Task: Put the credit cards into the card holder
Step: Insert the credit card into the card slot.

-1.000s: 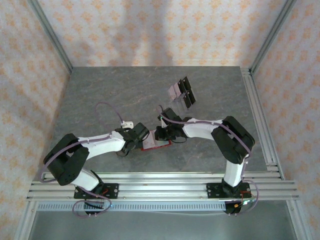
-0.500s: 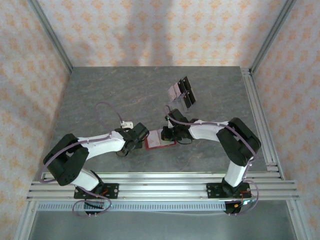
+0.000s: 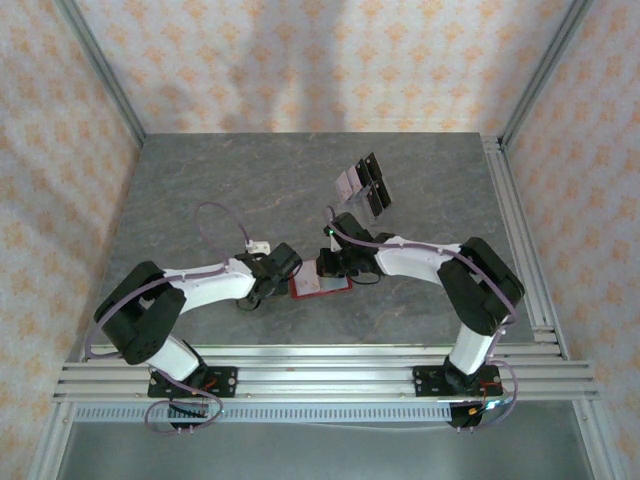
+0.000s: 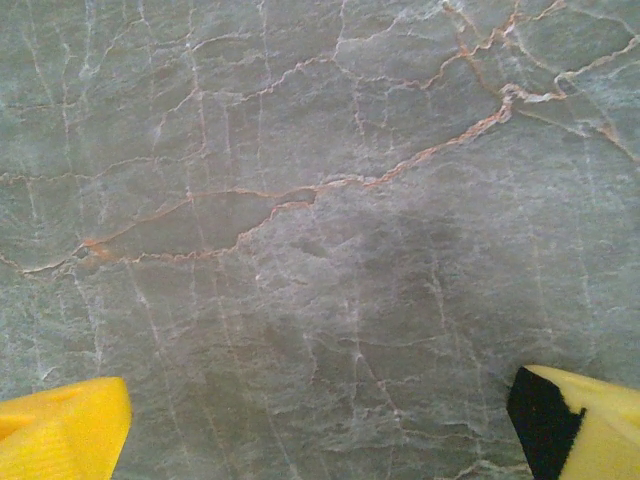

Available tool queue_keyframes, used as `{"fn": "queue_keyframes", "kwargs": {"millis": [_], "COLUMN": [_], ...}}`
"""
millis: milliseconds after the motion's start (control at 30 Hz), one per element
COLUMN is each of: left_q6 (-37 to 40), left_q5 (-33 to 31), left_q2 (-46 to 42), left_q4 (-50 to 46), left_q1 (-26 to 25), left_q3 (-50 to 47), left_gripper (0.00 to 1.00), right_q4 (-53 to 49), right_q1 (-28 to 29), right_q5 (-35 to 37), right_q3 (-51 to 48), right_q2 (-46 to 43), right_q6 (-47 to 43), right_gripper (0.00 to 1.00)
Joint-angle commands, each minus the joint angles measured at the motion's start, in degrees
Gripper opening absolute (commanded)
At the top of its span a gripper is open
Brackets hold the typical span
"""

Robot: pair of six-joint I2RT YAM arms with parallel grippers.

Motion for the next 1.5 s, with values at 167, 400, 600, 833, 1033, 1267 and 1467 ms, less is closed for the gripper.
{"fn": "queue_keyframes", "kwargs": {"millis": [167, 400, 600, 833, 1033, 1267, 1467], "left_q6": [0.99, 1.08, 1.26, 1.34, 1.34, 1.86, 2.06], "left_q5": [0.08, 0.63, 1.05, 1.34, 1.04, -1.88, -3.29], "left_q2": [1.96, 2.98, 3.82, 4.6, 4.43, 1.32, -3.38], "left_q4": [1.24, 1.88, 2.3, 2.49, 2.02, -1.06, -3.69], "left_q1": [0.39, 0.44, 0.42, 0.42, 0.38, 0.4, 0.59], "left_q3": [1.55, 1.94, 2.21, 2.48, 2.74, 3.1, 3.45], "left_gripper": [1.0, 1.0, 1.0, 1.0, 1.0, 1.0, 1.0], "right_q4": [-1.29, -1.66, -2.1, -2.27, -4.48, -8.98, -12.11], "right_q1": [0.52, 1.22, 2.24, 3.07, 3.07, 1.35, 0.75], "right_q5": [1.21, 0.53, 0.25, -1.52, -0.28, 3.36, 6.39], "right_q3": [1.98, 3.1, 4.59, 6.46, 7.51, 8.11, 5.87], "right_q2": [3.34, 5.02, 5.87, 7.41, 5.15, -1.4, -5.64], "right_q6": [-0.95, -1.16, -1.02, -0.69, -1.86, -3.68, -3.09], "right_gripper": [0.06, 0.06, 0.05, 0.05, 0.06, 0.32, 0.39]}}
